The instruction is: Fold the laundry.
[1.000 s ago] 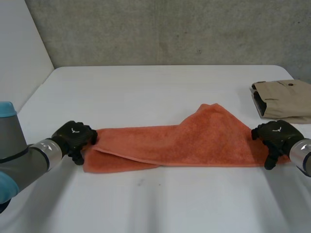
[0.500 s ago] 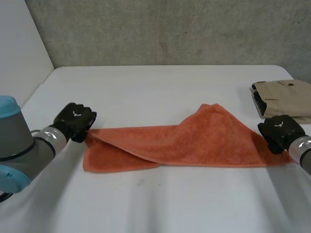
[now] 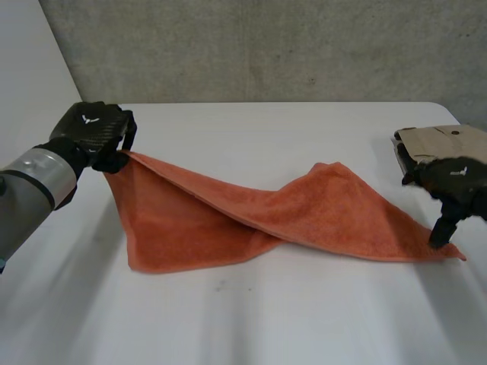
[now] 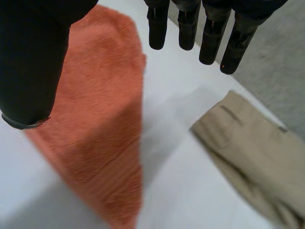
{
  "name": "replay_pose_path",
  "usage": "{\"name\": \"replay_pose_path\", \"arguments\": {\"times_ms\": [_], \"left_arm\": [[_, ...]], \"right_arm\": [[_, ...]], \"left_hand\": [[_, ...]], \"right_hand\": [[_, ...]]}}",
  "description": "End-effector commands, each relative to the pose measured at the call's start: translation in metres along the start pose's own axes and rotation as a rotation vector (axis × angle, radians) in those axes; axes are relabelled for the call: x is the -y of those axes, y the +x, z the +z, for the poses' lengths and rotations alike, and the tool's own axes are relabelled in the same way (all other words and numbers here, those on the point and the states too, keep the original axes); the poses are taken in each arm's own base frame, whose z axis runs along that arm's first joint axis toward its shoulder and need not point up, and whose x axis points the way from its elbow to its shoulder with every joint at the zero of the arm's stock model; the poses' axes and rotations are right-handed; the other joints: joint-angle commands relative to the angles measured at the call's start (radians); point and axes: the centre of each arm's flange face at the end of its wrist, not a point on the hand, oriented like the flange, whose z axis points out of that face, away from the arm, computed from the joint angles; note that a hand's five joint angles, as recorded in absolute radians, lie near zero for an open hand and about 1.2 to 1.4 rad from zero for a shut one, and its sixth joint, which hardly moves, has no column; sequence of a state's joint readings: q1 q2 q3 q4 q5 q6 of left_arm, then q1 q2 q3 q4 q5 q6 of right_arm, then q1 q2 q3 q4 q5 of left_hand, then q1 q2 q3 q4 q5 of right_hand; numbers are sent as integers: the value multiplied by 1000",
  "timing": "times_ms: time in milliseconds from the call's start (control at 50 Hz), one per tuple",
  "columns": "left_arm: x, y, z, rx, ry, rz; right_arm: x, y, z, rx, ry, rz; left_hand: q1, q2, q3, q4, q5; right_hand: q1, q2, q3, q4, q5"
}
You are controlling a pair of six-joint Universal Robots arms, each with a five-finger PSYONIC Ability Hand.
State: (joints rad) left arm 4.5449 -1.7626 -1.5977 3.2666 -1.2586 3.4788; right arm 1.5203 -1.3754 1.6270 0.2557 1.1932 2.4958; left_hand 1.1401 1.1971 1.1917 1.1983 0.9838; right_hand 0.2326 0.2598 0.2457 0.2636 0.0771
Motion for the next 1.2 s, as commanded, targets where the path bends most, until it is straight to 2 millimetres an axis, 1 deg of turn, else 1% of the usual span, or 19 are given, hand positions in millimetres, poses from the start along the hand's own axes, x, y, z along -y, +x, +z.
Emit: {"name": "replay_pose_path", "arguments": {"times_ms": [20, 140, 260, 380, 640, 680, 720, 760, 780, 840, 920, 960, 980, 1040, 1060, 1080, 1140, 1160, 1200], "left_arm": [[-8, 1, 18, -9, -16, -6], [-7, -6, 30, 24, -9, -2], [-12, -16, 51, 82, -21, 2], [-25, -16, 68, 79, -58, -8], [-36, -19, 79, 100, -81, -10], [-37, -19, 79, 99, -83, -10], [-37, -18, 79, 99, -84, -10], [-37, -18, 79, 98, -85, -11], [-37, -18, 79, 98, -85, -11], [-35, -18, 78, 98, -85, -12], [-36, -15, 74, 87, -104, -16], [-35, -10, 72, 71, -111, -18], [-30, -3, 68, 52, -113, -17], [-16, 1, 57, 37, -111, -15], [-9, 2, 47, 31, -120, -15], [-5, 3, 42, 27, -127, -14], [11, 3, 20, 19, -135, -11], [15, 3, 15, 18, -137, -10], [28, 2, -1, 18, -137, -8]], "right_arm": [[-43, -19, 11, 17, 32, 68], [-66, -30, 25, 63, 30, 88], [-71, -35, 30, 78, 20, 74], [-76, -33, 38, 58, 34, 69], [-87, -28, 64, 25, 38, 43], [-87, -28, 66, 24, 38, 40], [-85, -26, 68, 16, 43, 37], [-84, -24, 69, 5, 45, 34], [-82, -20, 69, -9, 50, 31], [-78, -16, 69, -27, 61, 27], [-67, -6, 68, -59, 91, 4], [-50, 3, 60, -88, 131, -10], [-44, 5, 57, -96, 144, -17], [-21, 12, 42, -118, 186, -46], [-15, 14, 37, -121, 192, -50], [-1, 19, 25, -124, 199, -55], [24, 24, 3, -122, 207, -74], [40, 28, -15, -121, 209, -92], [53, 31, -31, -117, 207, -114]], "left_hand": [[256, 199, 205, 198, 238], [256, 199, 205, 198, 238], [256, 199, 205, 198, 238], [256, 199, 205, 198, 238], [256, 199, 205, 198, 238], [256, 199, 205, 198, 238], [256, 199, 205, 198, 238], [256, 199, 205, 198, 238], [256, 199, 205, 198, 238], [256, 199, 205, 198, 238], [256, 199, 205, 198, 238], [256, 199, 205, 198, 238], [256, 199, 205, 198, 238], [256, 199, 205, 198, 238], [256, 199, 205, 198, 238], [256, 199, 205, 198, 238], [256, 199, 205, 198, 238], [256, 199, 205, 198, 238], [256, 199, 205, 198, 238]], "right_hand": [[-1, -28, -14, -32, -20], [8, -19, -5, -23, -11], [8, -19, -5, -23, -11], [37, 10, 24, 6, 18], [278, 251, 265, 247, 259], [339, 312, 326, 308, 320], [518, 491, 505, 487, 499], [793, 766, 780, 762, 774], [1117, 1090, 1104, 1086, 1098], [1164, 1136, 1151, 1133, 1145], [1164, 1136, 1151, 1133, 1145], [1164, 1136, 1151, 1133, 1145], [1164, 1136, 1151, 1133, 1145], [1164, 1136, 1151, 1133, 1145], [1164, 1136, 1151, 1133, 1145], [1164, 1136, 1151, 1133, 1145], [1164, 1136, 1151, 1133, 1145], [1164, 1136, 1151, 1133, 1145], [1164, 1136, 1151, 1133, 1145]]}}
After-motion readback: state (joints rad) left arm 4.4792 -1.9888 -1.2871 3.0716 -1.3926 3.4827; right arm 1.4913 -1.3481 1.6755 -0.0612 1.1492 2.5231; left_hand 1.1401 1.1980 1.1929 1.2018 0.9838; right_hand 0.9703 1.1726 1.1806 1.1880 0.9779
